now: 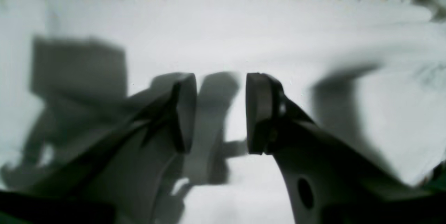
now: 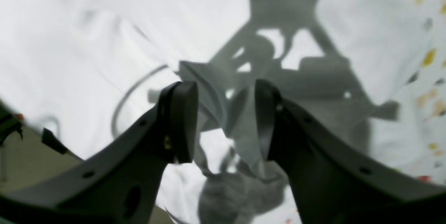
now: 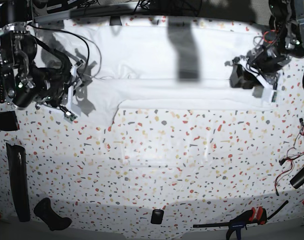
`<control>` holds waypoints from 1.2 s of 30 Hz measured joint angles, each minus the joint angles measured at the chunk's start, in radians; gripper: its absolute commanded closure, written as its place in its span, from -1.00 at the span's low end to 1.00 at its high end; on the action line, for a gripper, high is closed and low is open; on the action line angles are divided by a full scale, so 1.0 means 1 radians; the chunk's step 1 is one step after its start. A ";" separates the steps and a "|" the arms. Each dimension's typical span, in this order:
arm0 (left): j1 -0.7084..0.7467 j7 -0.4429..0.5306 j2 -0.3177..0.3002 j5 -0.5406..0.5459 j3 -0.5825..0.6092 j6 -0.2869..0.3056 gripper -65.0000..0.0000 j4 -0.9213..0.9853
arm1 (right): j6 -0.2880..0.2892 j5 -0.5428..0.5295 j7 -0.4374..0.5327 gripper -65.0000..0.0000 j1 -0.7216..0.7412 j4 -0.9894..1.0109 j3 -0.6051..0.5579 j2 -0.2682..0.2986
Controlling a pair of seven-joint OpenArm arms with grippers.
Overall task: Fold the T-shirt properly
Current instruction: 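Open both grippers and release the folded hem, then move the left gripper onto the shirt's side edge and grasp it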
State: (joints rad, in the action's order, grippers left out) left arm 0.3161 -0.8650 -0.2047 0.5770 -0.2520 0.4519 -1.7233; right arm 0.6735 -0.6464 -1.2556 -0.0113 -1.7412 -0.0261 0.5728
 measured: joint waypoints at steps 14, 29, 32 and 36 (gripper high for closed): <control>-0.093 0.167 -0.011 -0.109 0.185 -0.010 0.30 0.190 | 0.016 0.094 0.268 0.17 0.073 0.402 0.014 -0.066; -0.367 0.142 -0.006 -0.085 0.261 0.021 0.35 0.462 | -0.011 0.086 0.261 0.17 0.122 0.431 0.012 -0.072; -0.337 0.068 -0.010 -0.110 0.261 -0.006 0.35 0.384 | -0.011 0.087 0.260 0.17 0.122 0.431 0.012 -0.071; -0.283 -0.046 -0.026 -0.164 0.267 -0.031 0.35 0.231 | -0.011 0.085 0.260 0.17 0.122 0.431 0.012 -0.071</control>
State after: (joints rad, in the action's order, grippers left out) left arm 0.0330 -0.9108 -0.2306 0.4133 0.0147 0.4213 -1.4921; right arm 0.6628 -0.5617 -0.9958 0.1112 -1.3098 -0.0139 0.5014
